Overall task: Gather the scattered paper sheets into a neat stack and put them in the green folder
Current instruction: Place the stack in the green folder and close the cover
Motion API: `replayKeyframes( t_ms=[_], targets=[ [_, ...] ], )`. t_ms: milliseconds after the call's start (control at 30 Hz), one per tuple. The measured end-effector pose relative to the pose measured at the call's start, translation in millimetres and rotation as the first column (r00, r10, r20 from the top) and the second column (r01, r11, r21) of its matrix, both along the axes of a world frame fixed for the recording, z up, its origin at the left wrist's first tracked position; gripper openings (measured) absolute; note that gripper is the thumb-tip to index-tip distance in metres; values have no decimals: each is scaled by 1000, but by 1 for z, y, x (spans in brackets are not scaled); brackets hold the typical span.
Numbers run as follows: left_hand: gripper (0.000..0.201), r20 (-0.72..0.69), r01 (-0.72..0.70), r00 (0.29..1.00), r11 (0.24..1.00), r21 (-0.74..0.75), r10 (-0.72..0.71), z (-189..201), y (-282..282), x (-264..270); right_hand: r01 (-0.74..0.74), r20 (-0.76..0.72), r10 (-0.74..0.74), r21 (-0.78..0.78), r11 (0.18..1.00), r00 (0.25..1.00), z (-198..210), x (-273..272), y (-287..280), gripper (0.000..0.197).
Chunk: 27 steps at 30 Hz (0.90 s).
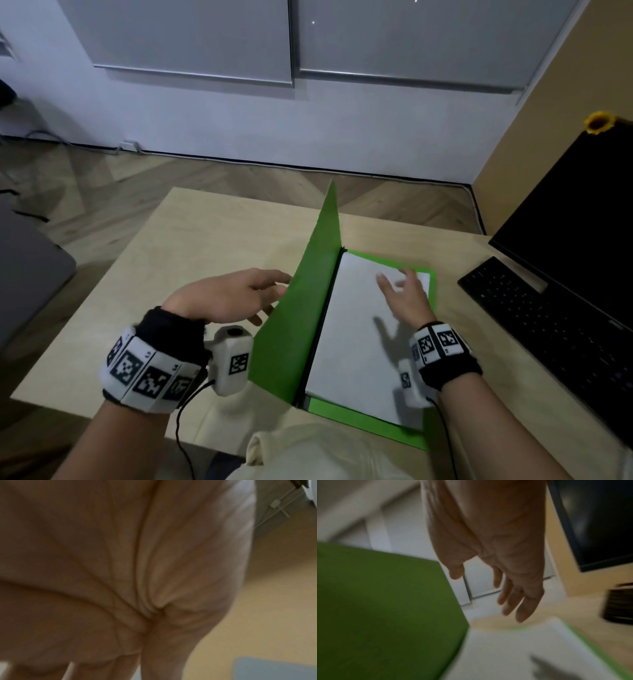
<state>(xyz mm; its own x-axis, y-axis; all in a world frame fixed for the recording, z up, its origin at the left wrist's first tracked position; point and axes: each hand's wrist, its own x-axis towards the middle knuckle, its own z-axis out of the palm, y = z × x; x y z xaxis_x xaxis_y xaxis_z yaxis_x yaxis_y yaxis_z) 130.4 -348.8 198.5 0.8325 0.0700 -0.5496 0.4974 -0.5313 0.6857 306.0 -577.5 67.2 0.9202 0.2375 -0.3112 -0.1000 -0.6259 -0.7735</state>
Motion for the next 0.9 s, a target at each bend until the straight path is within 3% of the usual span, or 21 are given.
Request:
replayKeyframes(
  t_ms=[133, 233, 333, 500, 567, 733, 900],
  targets=[
    [36, 26, 65, 998, 977, -203, -61, 7, -27, 5, -250, -59, 271, 242, 938, 961, 60, -30, 37, 75],
    [38, -10, 125, 991, 972, -197, -130, -10, -37, 17, -312, -25, 320, 169, 935, 947, 76, -40, 33, 79],
    [39, -97, 66, 991, 976, -205, -88, -50, -35, 34, -221, -93, 235, 142, 965, 967, 65, -31, -6, 58],
    [48, -231, -187, 956, 982, -10, 180, -130, -36, 48, 13, -267, -22, -34, 999, 963, 23, -26, -91, 49],
    [52, -270, -246, 935, 969, -18, 232, -153, -46, 52, 63, -353, -100, -114, 991, 930, 2, -32, -106, 44],
    [40, -273, -321, 918, 943, -82, 289, -193, -66, 63, 63, -375, -180, -303, 951, 909, -61, -44, -113, 31],
    [36, -271, -370, 905, 922, -115, 329, -200, -62, 61, 170, -336, -311, -388, 906, 889, -62, -48, -83, 29]
  ],
)
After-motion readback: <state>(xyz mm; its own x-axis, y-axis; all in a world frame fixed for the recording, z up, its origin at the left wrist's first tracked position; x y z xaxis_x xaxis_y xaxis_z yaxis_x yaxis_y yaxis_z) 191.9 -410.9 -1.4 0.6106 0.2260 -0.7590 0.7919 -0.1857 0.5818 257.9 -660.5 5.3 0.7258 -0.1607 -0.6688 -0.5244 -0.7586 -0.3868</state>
